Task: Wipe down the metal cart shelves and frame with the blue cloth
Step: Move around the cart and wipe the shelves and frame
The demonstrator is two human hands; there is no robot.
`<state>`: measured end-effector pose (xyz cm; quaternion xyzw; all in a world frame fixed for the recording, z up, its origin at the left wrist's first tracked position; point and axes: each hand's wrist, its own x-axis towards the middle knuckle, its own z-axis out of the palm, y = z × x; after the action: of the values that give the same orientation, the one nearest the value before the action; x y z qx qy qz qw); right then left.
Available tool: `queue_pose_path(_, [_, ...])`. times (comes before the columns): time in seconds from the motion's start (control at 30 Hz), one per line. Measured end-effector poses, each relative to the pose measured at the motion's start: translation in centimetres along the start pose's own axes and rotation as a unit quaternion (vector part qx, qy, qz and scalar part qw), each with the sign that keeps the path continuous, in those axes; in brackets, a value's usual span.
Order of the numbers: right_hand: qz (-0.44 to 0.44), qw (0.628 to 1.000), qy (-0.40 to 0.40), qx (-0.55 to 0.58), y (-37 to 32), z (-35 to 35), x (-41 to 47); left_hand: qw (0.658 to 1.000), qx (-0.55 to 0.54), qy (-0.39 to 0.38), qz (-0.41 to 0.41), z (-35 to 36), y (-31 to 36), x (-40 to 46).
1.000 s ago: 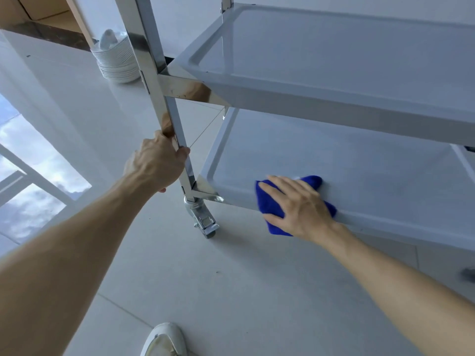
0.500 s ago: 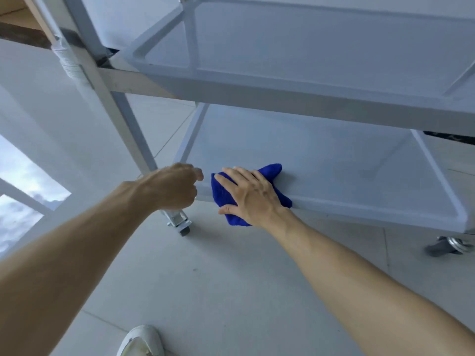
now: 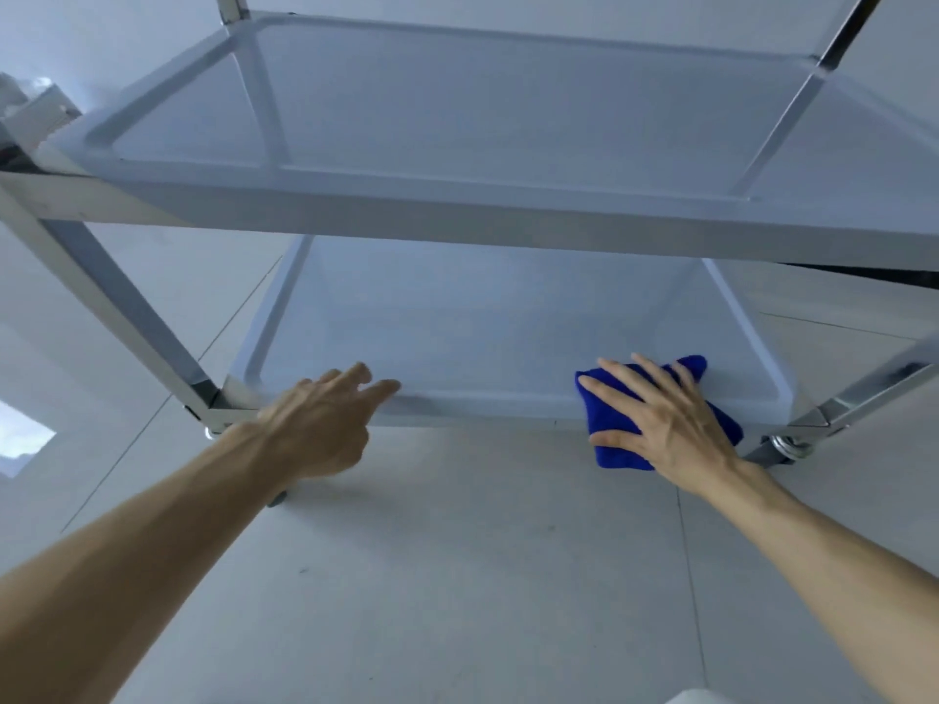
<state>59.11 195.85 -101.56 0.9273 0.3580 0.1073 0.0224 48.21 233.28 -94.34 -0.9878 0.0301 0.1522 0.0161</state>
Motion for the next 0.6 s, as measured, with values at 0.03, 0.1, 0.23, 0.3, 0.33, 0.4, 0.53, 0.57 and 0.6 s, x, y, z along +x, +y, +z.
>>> queue_pose_path(0.03, [-0.013,1.000,0.021,0.005,-0.8,0.0,0.6,0.999,-0.031,-0.004,0.011,-0.1,1.2,0.6])
queue_pose_path(0.1, [-0.029,0.998,0.052,0.015,-3.5,0.0,2.3,0.997,-0.071,-0.028,0.023,-0.2,3.4,1.6])
queue_pose_path(0.23, [-0.043,0.997,0.020,0.064,-8.7,0.3,6.0,0.996,-0.058,-0.063,0.021,0.1,5.2,2.6])
queue_pose_path(0.3, [-0.033,0.994,-0.047,0.092,-9.1,-0.1,6.7,0.997,-0.040,-0.069,0.018,-0.1,4.9,2.4])
queue_pose_path(0.33, [-0.028,0.992,-0.081,0.092,-8.5,-0.5,6.5,0.997,-0.037,-0.068,0.020,-0.1,4.6,2.2])
queue_pose_path(0.4, [-0.028,0.992,-0.098,0.078,-6.3,-0.9,5.4,0.997,-0.036,-0.060,0.030,0.0,4.1,2.0])
queue_pose_path(0.53, [-0.002,0.993,-0.115,0.036,-0.2,-1.2,1.8,0.997,-0.042,-0.046,0.034,0.7,4.0,1.8])
queue_pose_path(0.57, [0.012,0.992,-0.126,0.027,1.3,-1.3,0.8,0.998,-0.038,-0.045,0.035,0.7,4.0,1.8])
queue_pose_path(0.6, [0.030,0.990,-0.136,0.023,2.9,-1.4,-0.2,0.998,-0.032,-0.044,0.038,0.8,4.1,1.8])
